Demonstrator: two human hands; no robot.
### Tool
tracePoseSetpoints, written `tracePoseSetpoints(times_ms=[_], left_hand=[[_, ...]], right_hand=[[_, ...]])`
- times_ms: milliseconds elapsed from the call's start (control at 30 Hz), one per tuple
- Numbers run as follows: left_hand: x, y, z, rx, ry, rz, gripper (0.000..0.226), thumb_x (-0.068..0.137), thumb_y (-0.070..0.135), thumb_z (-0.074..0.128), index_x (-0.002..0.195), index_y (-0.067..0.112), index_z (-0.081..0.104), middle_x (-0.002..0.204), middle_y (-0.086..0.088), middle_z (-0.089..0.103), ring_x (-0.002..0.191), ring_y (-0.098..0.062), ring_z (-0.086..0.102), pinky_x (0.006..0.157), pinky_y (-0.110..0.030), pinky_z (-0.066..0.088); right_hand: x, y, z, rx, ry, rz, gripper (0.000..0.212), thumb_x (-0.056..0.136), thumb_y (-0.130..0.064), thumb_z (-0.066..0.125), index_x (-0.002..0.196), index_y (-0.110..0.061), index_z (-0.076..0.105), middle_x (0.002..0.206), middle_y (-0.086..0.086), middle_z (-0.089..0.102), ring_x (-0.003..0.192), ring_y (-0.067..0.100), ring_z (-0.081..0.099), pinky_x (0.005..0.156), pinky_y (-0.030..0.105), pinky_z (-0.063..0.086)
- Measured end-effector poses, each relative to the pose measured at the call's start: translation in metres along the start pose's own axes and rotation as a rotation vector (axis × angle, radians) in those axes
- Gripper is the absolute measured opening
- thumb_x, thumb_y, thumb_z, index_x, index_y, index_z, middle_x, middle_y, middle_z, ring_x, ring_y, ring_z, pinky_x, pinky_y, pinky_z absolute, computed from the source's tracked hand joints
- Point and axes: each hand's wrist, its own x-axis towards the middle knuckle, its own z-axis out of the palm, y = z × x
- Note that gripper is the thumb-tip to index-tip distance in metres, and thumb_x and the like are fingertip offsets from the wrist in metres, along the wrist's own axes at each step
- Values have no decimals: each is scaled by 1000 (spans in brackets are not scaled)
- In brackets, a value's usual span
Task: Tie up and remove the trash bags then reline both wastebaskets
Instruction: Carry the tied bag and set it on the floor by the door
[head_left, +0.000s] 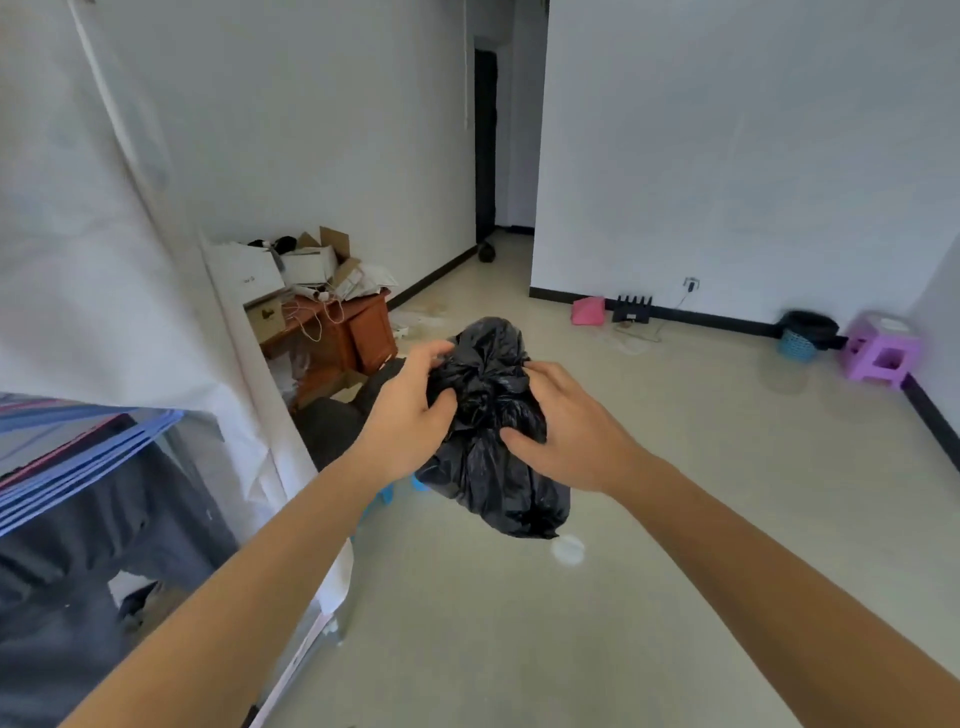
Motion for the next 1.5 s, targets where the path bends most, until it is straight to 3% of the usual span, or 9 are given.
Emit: tracePoseSetpoints(times_ms=[133,333,467,667,833,933,1067,1267,1500], left_hand=[[126,-51,48,-23,-99,17,49,96,8,51,141,22,39,120,4,61,107,-19,63,94,-43,53],[336,-121,107,24,-109,51,47,96,1,49,140,16,43,126,7,54,115,0,48,87,2,35],[462,-165,105,94,-115,55,48,97,5,49,142,17,41,134,1,57,123,-7,51,103,-24,44],[622,-279,99,111,-9,-68,45,94,8,49,136,23,47,113,0,68,99,-26,66,93,-47,52],[769,-389,115,82,-1,-89,42,94,6,51,133,22,50,118,9,64,106,-12,63,97,-36,50],[871,-436,126,82,-44,-64,43,92,5,52,132,23,51,121,7,62,112,-10,59,100,-41,48],[1014,-470,148,45,-114,-54,44,90,21,51,133,28,47,124,9,60,115,-8,58,99,-43,49],[1205,-532,223,61,-345,36,59,91,18,63,143,24,37,125,9,58,113,-3,58,97,-31,51],[1440,-613,298,177,-333,63,68,88,15,65,148,23,34,136,6,51,125,-10,50,104,-28,45]], right_hand=[[90,93,21,-2,14,71,64,91,-42,61,145,-15,38,148,0,35,135,15,38,108,23,33],[256,241,47,37,36,86,63,90,-40,63,142,-14,42,143,3,41,132,18,40,111,32,37],[388,306,52,51,-6,55,53,89,-38,64,132,-12,48,129,6,50,119,20,49,98,31,43],[575,383,101,117,-74,-38,50,92,-38,61,135,-18,45,123,2,51,110,16,50,91,27,43],[729,476,163,129,-139,-35,80,93,-39,60,156,-26,13,146,4,44,128,20,48,106,36,43],[819,526,177,69,-181,-58,84,95,-38,58,156,-39,-1,136,7,49,110,24,57,95,41,50],[926,604,173,-26,-116,-54,72,99,-38,54,156,-40,10,129,4,51,103,21,57,87,29,47],[1068,763,196,-9,-31,44,62,99,-36,53,155,-33,25,122,4,56,104,21,58,89,34,49],[1265,938,222,7,-49,60,73,92,-29,59,156,-27,25,133,4,52,113,21,56,87,24,43]])
